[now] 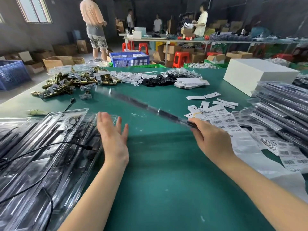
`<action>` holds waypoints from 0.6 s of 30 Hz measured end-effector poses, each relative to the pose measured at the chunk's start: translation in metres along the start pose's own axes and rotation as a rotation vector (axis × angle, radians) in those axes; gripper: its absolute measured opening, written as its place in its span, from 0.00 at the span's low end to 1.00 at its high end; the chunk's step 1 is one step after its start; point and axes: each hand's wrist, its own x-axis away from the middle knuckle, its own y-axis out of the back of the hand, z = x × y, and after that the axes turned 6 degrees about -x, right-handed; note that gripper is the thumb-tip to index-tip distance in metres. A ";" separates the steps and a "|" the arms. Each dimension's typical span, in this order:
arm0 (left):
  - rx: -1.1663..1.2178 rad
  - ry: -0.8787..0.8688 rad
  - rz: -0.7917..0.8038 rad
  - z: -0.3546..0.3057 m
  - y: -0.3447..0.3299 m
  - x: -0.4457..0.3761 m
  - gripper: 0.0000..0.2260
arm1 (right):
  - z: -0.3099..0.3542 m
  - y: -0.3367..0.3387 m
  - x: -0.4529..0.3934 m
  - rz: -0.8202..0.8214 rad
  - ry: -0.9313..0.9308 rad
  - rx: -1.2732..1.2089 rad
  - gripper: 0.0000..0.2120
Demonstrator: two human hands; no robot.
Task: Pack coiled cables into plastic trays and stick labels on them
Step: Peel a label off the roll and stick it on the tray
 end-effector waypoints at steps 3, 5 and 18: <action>-0.225 0.064 0.156 0.020 -0.007 0.015 0.27 | 0.016 0.016 -0.016 0.068 -0.154 -0.290 0.11; -0.234 0.187 0.254 0.028 -0.011 0.021 0.26 | 0.027 0.028 -0.027 0.210 -0.325 -0.664 0.11; -0.253 0.375 0.408 0.037 -0.005 0.026 0.07 | 0.026 0.039 0.005 0.587 -1.312 -1.553 0.19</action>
